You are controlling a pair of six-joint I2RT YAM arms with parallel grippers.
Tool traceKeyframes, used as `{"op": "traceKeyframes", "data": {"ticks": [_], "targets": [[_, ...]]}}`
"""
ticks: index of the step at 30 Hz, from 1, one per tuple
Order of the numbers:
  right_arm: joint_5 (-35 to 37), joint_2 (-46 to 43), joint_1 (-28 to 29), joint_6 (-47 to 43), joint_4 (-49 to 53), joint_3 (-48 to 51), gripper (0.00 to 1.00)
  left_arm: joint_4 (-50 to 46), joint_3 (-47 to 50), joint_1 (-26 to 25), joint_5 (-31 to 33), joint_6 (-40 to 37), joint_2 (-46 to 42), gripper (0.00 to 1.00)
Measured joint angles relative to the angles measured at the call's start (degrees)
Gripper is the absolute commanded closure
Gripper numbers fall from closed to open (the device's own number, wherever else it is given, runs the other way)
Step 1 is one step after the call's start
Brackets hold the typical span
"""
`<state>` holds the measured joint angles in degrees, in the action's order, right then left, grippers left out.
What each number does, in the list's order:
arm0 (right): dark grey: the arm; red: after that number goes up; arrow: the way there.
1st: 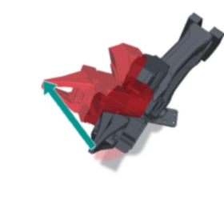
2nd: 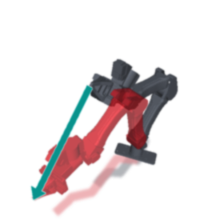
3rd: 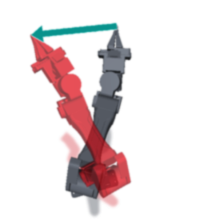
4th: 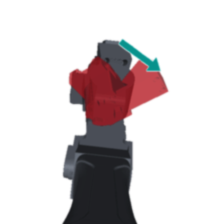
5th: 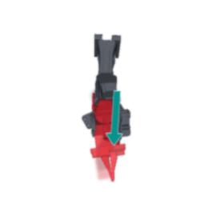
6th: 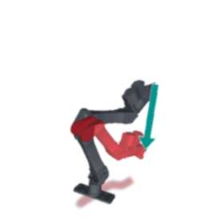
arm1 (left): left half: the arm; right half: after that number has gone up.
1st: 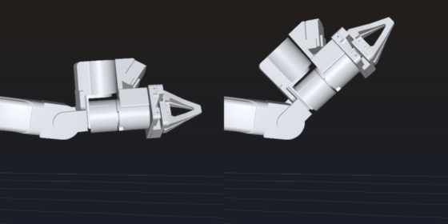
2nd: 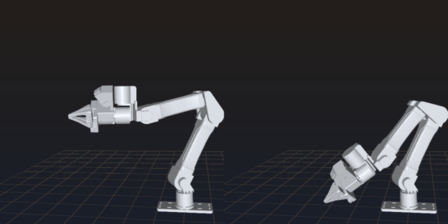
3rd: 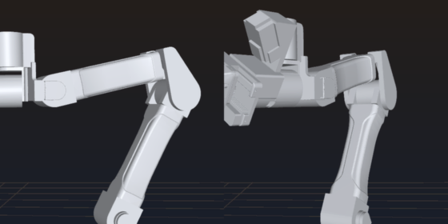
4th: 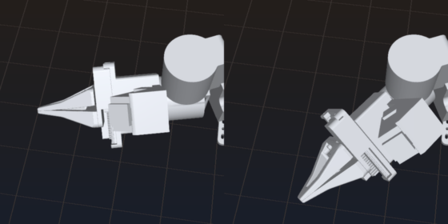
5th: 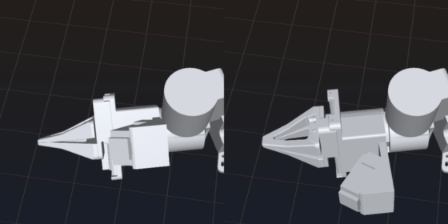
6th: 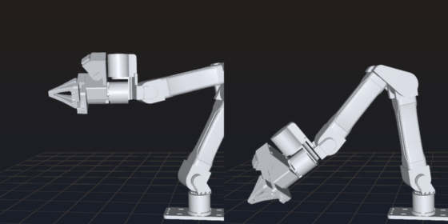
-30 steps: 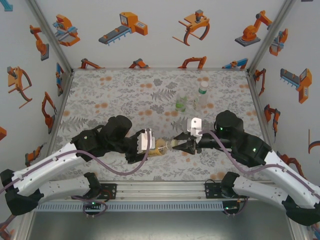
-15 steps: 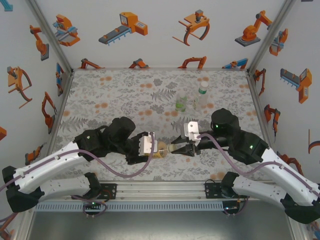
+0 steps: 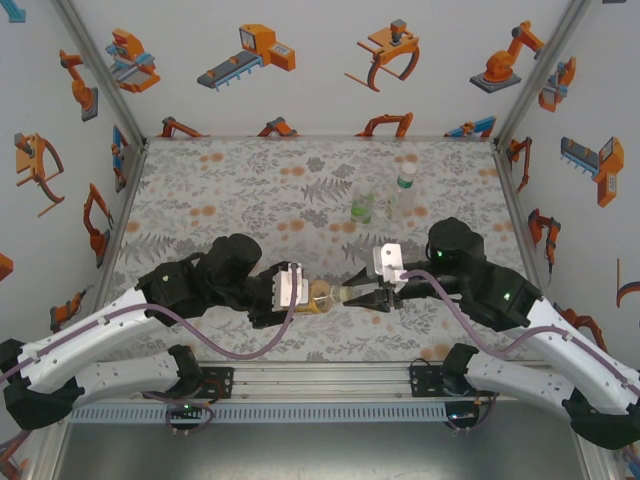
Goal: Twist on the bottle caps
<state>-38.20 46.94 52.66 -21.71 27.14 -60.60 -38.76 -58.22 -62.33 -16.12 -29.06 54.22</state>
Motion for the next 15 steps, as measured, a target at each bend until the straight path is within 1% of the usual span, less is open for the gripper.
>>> {"op": "traceKeyframes", "data": {"ticks": [4,15], "targets": [[-0.4,0.4,0.0,0.0,-1.6,0.1,1.00,0.7,0.0,0.0,-0.2,0.0,0.0,1.00],[-1.3,0.8,0.0,-0.3,-1.9,0.1,1.00,0.5,0.0,0.0,-0.4,0.0,0.1,1.00]]}}
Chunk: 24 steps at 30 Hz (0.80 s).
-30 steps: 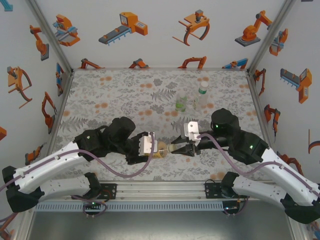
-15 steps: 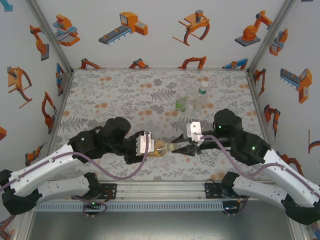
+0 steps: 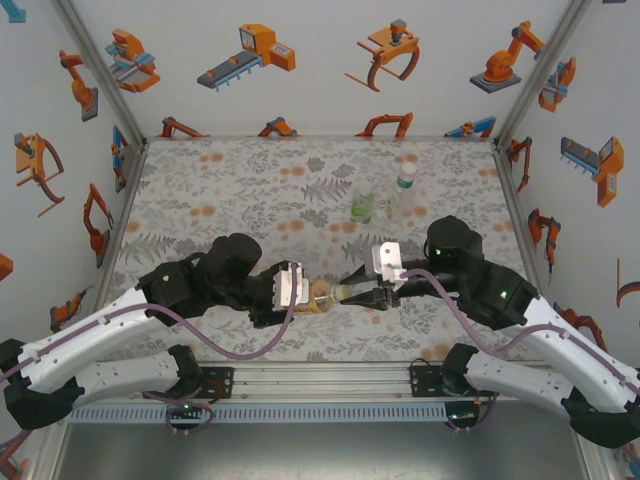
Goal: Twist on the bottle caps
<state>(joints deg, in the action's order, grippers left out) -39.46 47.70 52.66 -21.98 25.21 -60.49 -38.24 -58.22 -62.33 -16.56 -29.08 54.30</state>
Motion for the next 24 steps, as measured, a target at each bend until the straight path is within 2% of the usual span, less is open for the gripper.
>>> {"op": "traceKeyframes", "data": {"ticks": [17,20,24], "targets": [[-2.6,-0.4,1.0,-7.2,2.2,0.1,1.00,-0.8,0.0,0.1,-4.2,0.2,0.7,1.00],[-2.5,-0.6,1.0,-6.4,1.9,0.6,1.00,-0.9,0.0,0.0,-4.2,0.2,0.9,1.00],[-1.4,-1.3,1.0,-0.2,-2.0,2.9,1.00,-1.3,0.0,0.1,-3.5,0.2,0.9,1.00]]}}
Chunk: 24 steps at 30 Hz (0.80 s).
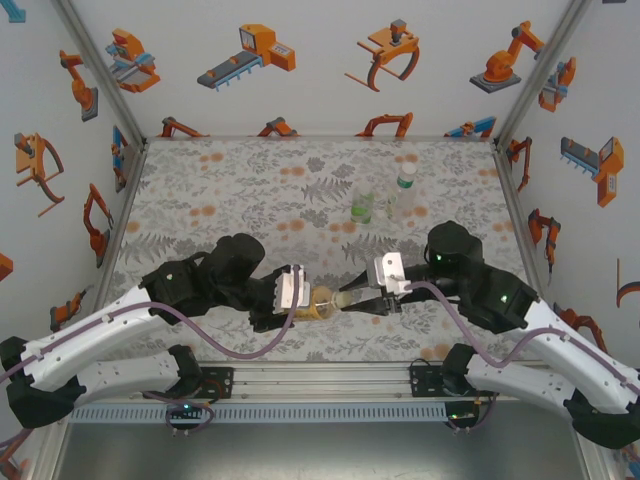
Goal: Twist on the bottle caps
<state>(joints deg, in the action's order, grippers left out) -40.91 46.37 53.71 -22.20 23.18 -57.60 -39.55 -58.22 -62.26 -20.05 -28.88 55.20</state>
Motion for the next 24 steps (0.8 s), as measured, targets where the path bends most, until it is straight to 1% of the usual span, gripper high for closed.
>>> {"op": "traceKeyframes", "data": {"ticks": [4,7,10,12,15,18,24], "targets": [[2.4,-0.9,0.0,10.6,-5.8,3.3,1.00,-0.5,0.3,0.0,1.4,0.0,-0.1,1.00],[6.1,-1.0,0.4,19.7,-9.2,5.0,1.00,-0.1,0.9,0.0,3.0,0.1,-0.3,1.00],[11.8,-1.1,0.9,30.0,-11.1,6.0,1.00,1.7,2.2,0.1,4.8,0.7,-0.9,1.00],[17.0,-1.2,1.2,38.5,-11.5,6.5,1.00,3.4,3.2,0.2,6.4,1.3,-1.2,1.00],[24.0,-1.0,1.4,51.2,-10.4,6.4,1.00,5.6,4.0,0.2,8.9,2.2,-1.4,1.00],[29.4,0.4,1.4,64.0,-7.1,5.0,1.00,6.2,4.1,0.4,11.0,2.7,-1.1,1.00],[35.7,3.0,1.4,90.8,-0.5,3.5,1.00,5.6,4.1,0.5,13.9,3.1,-0.3,1.00]]}}
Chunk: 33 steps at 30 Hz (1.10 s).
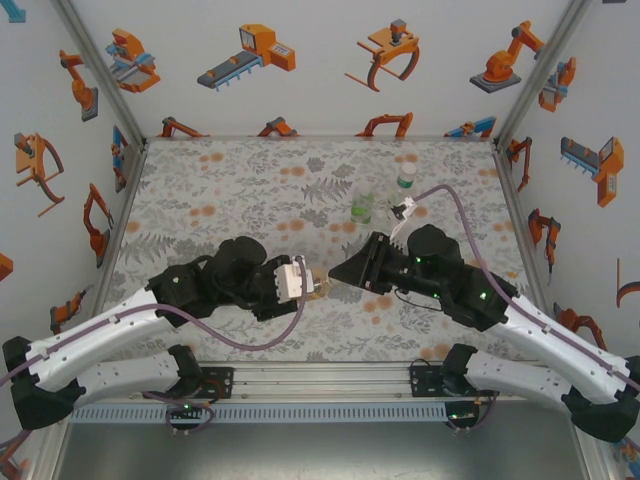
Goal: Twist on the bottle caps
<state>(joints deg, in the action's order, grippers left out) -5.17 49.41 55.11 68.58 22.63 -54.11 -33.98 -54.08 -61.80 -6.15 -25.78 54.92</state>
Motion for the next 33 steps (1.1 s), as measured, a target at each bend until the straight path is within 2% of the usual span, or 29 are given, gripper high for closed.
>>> {"op": "traceKeyframes", "data": {"ticks": [5,11,15,18,21,27,33], "targets": [[2.2,0.2,0.0,12.1,1.7,0.6,0.99,0.1,0.0,0.0,1.0,0.0,0.5,1.00],[3.4,1.3,0.0,13.5,4.9,-1.6,0.61,0.7,0.0,0.0,1.2,0.0,1.0,1.00],[4.9,1.6,0.2,8.3,6.7,-4.3,0.43,4.2,0.0,-0.4,-0.6,-0.1,1.2,1.00],[6.4,1.4,0.2,2.1,8.5,-6.0,0.34,6.5,-0.1,-0.5,-2.2,-0.1,1.2,1.00],[7.4,0.9,0.2,-4.2,9.7,-7.9,0.32,7.4,-0.1,-0.5,-3.2,-0.2,1.2,1.00],[6.9,-0.8,0.2,-19.5,9.4,-11.4,0.35,7.8,-0.1,-0.5,-5.0,-0.2,1.2,1.00],[-2.2,-2.3,0.2,-40.4,7.1,-12.7,0.36,7.7,-0.5,-0.5,-8.0,-0.5,1.1,1.00]]}}
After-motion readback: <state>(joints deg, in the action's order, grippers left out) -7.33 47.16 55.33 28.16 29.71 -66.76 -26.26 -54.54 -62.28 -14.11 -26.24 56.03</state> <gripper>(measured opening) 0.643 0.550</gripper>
